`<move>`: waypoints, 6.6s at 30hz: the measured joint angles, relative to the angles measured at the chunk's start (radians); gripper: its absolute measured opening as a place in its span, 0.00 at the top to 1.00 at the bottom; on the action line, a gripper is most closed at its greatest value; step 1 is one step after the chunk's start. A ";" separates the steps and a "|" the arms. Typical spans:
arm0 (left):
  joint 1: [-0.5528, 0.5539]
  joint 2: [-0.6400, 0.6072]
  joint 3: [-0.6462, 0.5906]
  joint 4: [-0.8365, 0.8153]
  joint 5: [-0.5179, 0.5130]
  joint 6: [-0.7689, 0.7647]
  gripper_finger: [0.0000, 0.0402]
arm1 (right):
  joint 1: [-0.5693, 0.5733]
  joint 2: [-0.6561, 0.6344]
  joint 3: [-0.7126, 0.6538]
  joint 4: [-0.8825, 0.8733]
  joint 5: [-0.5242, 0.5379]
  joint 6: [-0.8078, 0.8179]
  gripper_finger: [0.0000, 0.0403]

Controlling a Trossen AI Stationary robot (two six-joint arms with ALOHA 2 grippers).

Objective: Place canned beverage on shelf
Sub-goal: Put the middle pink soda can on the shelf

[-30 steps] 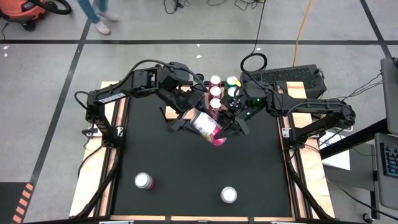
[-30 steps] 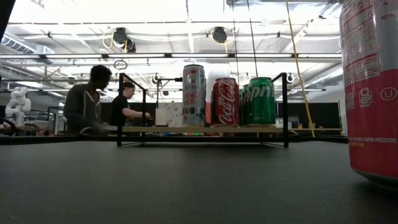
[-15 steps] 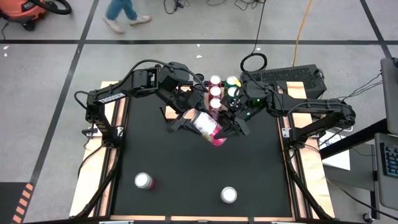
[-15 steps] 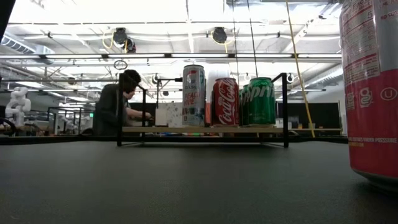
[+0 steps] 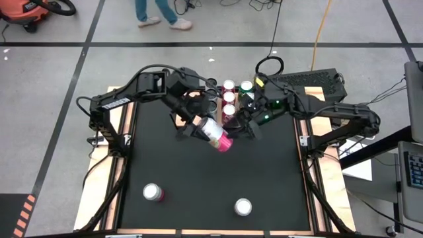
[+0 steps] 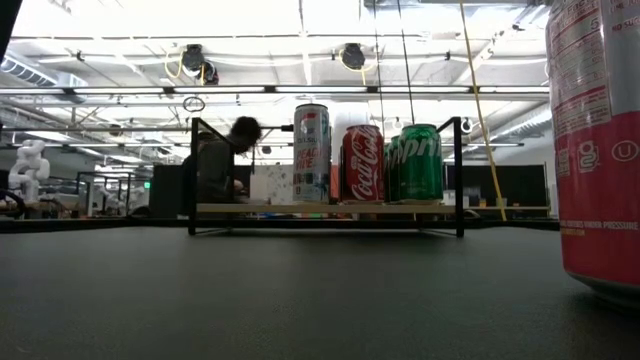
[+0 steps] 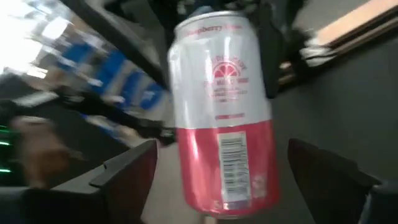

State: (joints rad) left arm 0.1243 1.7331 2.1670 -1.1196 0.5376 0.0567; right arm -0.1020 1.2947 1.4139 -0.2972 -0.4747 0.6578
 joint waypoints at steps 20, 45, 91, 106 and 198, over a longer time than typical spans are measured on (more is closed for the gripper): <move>0.025 0.000 0.000 0.015 -0.135 -0.317 0.28 | 0.020 0.060 0.161 -0.363 0.151 -0.317 0.02; 0.019 0.000 0.000 0.036 -0.176 -0.413 0.28 | 0.017 0.151 0.161 -0.305 0.111 -0.362 0.13; 0.064 -0.046 0.002 -0.042 -0.124 -0.284 0.05 | 0.018 0.152 0.158 -0.293 0.103 -0.363 0.32; 0.059 -0.045 -0.036 0.005 -0.136 -0.285 0.11 | 0.016 0.152 0.160 -0.259 0.108 -0.355 0.32; 0.191 -0.084 0.002 -0.196 -0.041 0.008 0.28 | 0.026 0.144 0.160 -0.502 0.193 -0.146 0.08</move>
State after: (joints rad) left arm 0.3150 1.6493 2.1689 -1.3157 0.4966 0.0650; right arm -0.0760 1.4391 1.5738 -0.7994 -0.2820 0.5117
